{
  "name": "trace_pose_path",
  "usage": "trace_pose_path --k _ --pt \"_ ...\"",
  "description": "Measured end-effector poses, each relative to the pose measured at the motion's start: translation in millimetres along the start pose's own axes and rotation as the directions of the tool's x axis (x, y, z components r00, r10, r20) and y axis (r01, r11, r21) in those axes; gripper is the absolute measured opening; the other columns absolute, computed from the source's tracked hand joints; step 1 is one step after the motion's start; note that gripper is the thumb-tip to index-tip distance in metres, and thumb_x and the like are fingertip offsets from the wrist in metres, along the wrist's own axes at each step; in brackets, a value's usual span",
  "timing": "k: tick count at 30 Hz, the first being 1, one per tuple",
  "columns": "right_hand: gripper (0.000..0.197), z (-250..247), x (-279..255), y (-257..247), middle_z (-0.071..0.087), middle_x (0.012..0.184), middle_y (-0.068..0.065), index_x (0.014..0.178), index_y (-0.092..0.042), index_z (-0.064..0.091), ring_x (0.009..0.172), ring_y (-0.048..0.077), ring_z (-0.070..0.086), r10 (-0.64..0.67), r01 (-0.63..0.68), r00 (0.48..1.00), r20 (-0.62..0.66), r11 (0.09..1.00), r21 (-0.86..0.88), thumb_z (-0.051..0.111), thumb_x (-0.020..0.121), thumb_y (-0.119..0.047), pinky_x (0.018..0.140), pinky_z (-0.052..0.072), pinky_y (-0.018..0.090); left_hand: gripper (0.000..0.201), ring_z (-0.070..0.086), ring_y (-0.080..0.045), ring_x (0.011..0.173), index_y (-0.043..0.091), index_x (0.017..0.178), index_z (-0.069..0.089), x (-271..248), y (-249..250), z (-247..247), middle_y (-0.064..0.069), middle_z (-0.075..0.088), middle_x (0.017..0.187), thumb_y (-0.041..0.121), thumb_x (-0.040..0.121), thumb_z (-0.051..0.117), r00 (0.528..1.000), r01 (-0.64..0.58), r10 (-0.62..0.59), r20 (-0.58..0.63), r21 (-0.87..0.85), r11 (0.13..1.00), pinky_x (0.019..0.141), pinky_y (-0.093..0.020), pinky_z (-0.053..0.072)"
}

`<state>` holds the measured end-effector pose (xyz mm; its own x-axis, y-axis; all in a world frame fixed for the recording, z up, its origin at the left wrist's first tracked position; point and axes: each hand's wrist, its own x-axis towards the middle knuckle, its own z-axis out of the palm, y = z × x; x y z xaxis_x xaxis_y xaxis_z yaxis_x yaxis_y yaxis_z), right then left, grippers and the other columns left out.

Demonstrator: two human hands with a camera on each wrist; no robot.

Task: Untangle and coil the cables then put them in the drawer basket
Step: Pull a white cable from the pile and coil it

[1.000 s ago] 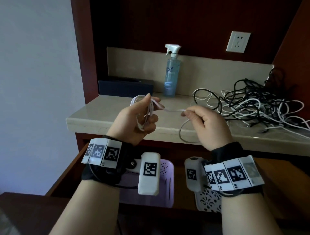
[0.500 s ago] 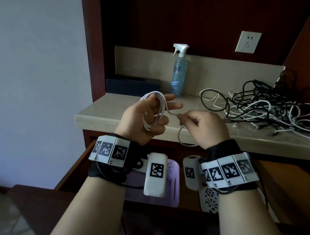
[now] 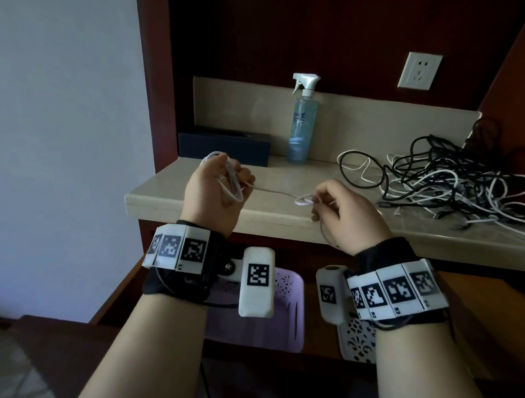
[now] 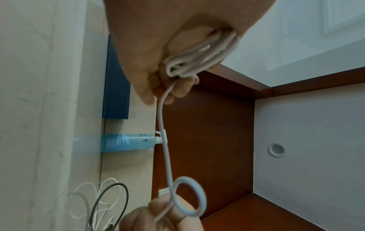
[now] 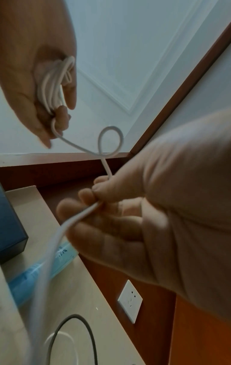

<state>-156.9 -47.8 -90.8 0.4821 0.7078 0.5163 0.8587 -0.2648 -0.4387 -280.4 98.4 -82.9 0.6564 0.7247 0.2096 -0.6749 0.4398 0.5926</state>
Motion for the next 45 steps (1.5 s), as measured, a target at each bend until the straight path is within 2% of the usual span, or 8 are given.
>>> trace_pose_path --k 8,13,18,24,31,36,39,45 --pt "0.033 -13.4 -2.4 13.3 0.051 0.086 -0.007 0.095 -0.025 0.064 0.083 0.017 0.052 -0.023 0.022 1.000 -0.013 0.996 -0.090 0.043 0.091 -0.001 0.070 0.036 0.028 0.031 0.038 -0.009 0.043 0.017 0.069 0.041 8.9 15.3 -10.9 0.004 0.040 0.051 0.029 0.097 0.040 0.980 -0.028 0.031 -0.198 0.023 0.999 0.043 -0.017 0.036" --pt "0.032 -24.1 -0.2 11.1 0.057 0.093 -0.008 0.093 -0.027 0.061 0.086 0.013 0.051 0.056 -0.055 0.998 -0.002 0.979 -0.197 0.041 0.092 -0.003 0.066 0.029 0.024 0.028 0.035 -0.009 0.047 0.017 0.068 0.041 5.1 21.5 -12.6 0.003 0.039 0.055 0.022 0.095 0.042 0.977 -0.013 0.019 -0.211 0.030 0.999 0.045 -0.020 0.035" --pt "0.048 -10.6 -1.2 -9.7 0.055 0.123 -0.006 0.126 -0.022 0.051 0.118 0.015 0.047 0.021 0.013 0.989 0.146 0.973 -0.229 0.050 0.083 -0.001 0.104 0.032 0.030 0.030 0.029 -0.011 0.054 0.016 0.061 0.034 -2.8 11.4 2.2 0.001 0.032 0.058 0.000 0.087 0.035 0.991 -0.028 0.033 -0.128 0.040 0.999 0.052 -0.021 0.028" --pt "0.064 2.0 -2.5 -24.1 0.038 0.142 -0.004 0.144 -0.029 0.023 0.132 0.017 0.032 0.009 0.020 0.979 0.201 0.990 -0.142 0.055 0.089 -0.026 0.110 0.023 0.034 0.025 0.030 -0.010 0.055 0.018 0.071 0.036 -3.4 5.7 4.2 0.001 0.029 0.065 -0.002 0.086 0.031 0.999 -0.032 0.032 -0.002 0.039 0.999 0.047 -0.019 0.033" --pt "0.019 19.1 6.2 -18.3 0.057 0.094 -0.006 0.086 -0.026 0.059 0.089 0.014 0.055 -0.076 0.063 0.967 0.244 0.996 0.061 0.044 0.096 -0.024 0.079 0.040 0.029 0.025 0.040 -0.010 0.053 0.015 0.079 0.043 -8.7 8.9 3.1 0.002 0.040 0.063 -0.001 0.060 0.040 0.998 -0.041 0.041 0.044 -0.001 0.999 0.050 -0.019 0.037" --pt "0.017 4.7 4.4 -23.8 0.052 0.081 -0.011 0.093 -0.028 0.072 0.082 0.007 0.051 -0.222 0.219 0.970 0.098 0.975 0.046 0.056 0.090 -0.031 0.071 0.039 0.028 0.025 0.050 -0.010 0.062 0.021 0.085 0.051 -12.9 7.6 -1.3 0.003 0.051 0.070 0.001 0.073 0.059 0.998 -0.063 0.061 0.018 0.227 0.972 0.058 -0.025 0.046" --pt "0.016 -2.9 3.9 -37.5 0.047 0.073 -0.008 0.090 -0.029 0.073 0.069 0.009 0.047 -0.377 0.380 0.924 0.063 0.924 -0.039 0.059 0.087 -0.036 0.059 0.035 0.025 0.009 0.050 -0.011 0.069 0.019 0.090 0.054 -16.6 3.6 5.8 0.002 0.050 0.077 0.026 0.092 0.058 0.998 -0.019 0.039 -0.046 0.371 0.928 0.057 -0.025 0.048" --pt "0.006 -15.1 7.0 -51.5 0.053 0.078 -0.011 0.085 -0.019 0.065 0.072 0.008 0.051 -0.469 0.466 0.881 0.069 0.883 0.052 0.066 0.081 -0.023 0.066 0.044 0.029 0.043 0.049 -0.012 0.067 0.012 0.111 0.056 -17.9 -5.4 11.2 -0.005 0.048 0.089 0.049 0.090 0.052 0.997 0.064 -0.021 -0.080 0.596 0.801 0.051 -0.022 0.045"
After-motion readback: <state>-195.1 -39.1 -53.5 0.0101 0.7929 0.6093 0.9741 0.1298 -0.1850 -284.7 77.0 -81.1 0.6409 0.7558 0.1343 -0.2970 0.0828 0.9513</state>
